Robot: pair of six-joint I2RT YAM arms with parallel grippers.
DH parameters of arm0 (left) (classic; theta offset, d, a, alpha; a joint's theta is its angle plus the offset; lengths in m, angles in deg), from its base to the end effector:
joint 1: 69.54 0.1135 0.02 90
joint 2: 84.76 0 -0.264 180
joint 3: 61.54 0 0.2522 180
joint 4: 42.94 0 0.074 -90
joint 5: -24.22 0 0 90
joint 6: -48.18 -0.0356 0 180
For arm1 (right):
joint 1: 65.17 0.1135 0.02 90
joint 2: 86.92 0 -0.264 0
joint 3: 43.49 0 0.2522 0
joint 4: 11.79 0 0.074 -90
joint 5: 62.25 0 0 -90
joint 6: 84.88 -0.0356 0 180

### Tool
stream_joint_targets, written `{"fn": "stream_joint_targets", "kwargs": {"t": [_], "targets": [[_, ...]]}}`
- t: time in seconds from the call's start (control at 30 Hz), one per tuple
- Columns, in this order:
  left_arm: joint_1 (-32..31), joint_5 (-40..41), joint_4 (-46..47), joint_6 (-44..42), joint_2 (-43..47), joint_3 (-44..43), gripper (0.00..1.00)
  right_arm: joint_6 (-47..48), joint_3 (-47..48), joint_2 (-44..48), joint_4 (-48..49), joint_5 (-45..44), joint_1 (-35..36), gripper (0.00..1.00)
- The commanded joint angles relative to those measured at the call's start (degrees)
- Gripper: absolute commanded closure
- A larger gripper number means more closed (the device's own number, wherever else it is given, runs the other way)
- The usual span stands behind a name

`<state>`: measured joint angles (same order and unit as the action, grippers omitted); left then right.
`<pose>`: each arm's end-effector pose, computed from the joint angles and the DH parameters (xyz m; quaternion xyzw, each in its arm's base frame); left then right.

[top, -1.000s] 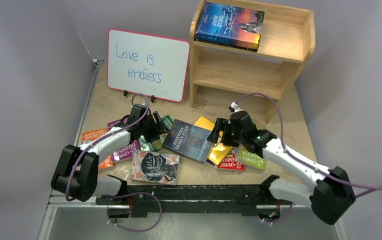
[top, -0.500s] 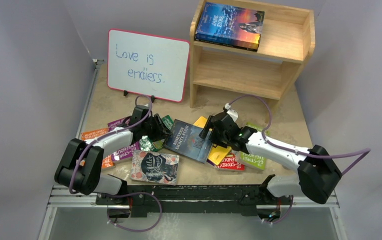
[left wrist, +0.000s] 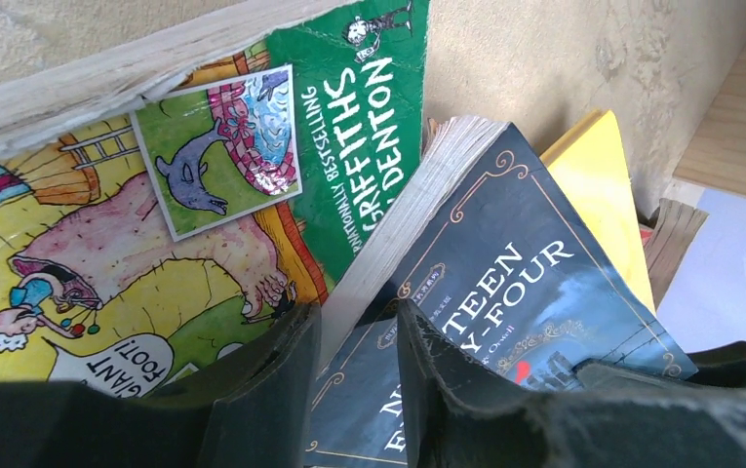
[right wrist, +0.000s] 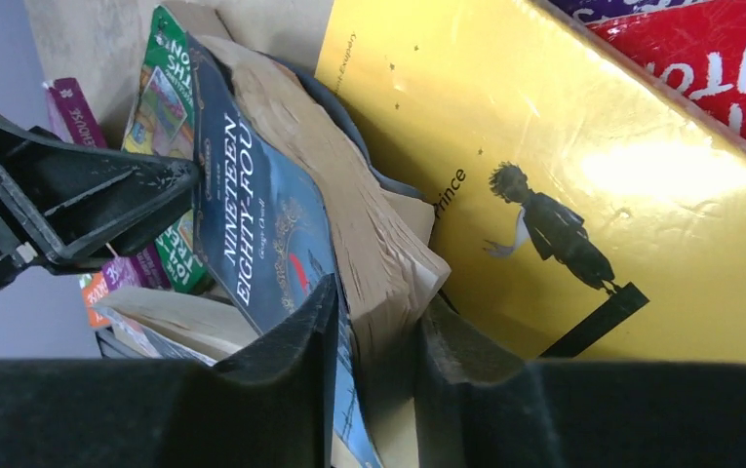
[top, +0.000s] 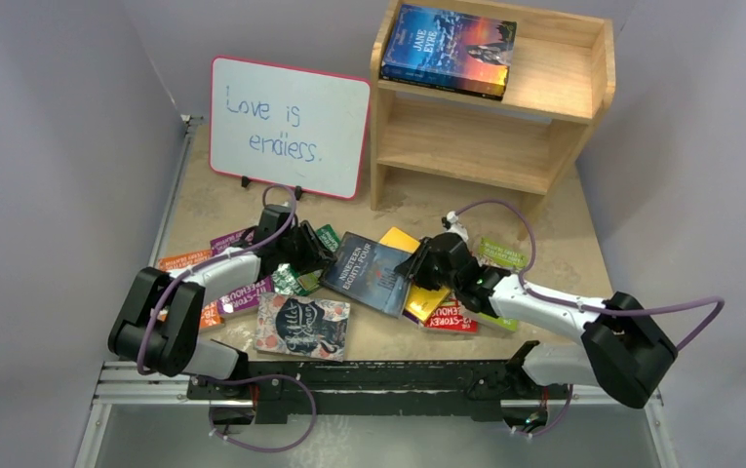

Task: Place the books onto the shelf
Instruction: Pick up the book from the center of the board.

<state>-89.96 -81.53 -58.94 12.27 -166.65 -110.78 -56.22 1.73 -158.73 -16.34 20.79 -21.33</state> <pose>0.2465 -0.1021 0.1575 -0.2221 0.9011 -0.3137 0.2008 0.1881 0.1747 0.1949 0.1617 0.8547 0.3575 0.3400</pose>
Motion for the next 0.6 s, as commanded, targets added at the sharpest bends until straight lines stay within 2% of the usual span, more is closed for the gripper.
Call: {"fn": "stream_joint_targets", "kwargs": {"t": [0.0, 0.07, 0.13, 0.37, 0.57], "targets": [[-2.07, 0.71, -0.98, 0.77, -2.83, 0.78, 0.63, -0.57, 1.05, 3.15, 2.87, 0.82, 1.01, 0.82], [-2.07, 2.16, -1.68, 0.81, -1.83, 0.41, 0.6, -0.53, 2.25, 4.08, -0.42, -1.28, 1.03, 0.93], [-2.07, 4.52, -2.51, 0.92, -0.16, 0.22, 0.55, -0.81, 3.23, 5.34, -3.09, -3.27, 1.0, 0.97], [-1.99, 11.65, -6.43, 1.32, 7.29, -0.53, 0.41, -1.5, 6.19, 10.35, -8.85, -8.7, 0.67, 0.98], [-1.99, 14.66, -9.47, 5.67, 14.61, 2.1, 0.33, -5.76, 10.8, 9.65, -14.96, -9.08, 0.34, 0.97]]}}
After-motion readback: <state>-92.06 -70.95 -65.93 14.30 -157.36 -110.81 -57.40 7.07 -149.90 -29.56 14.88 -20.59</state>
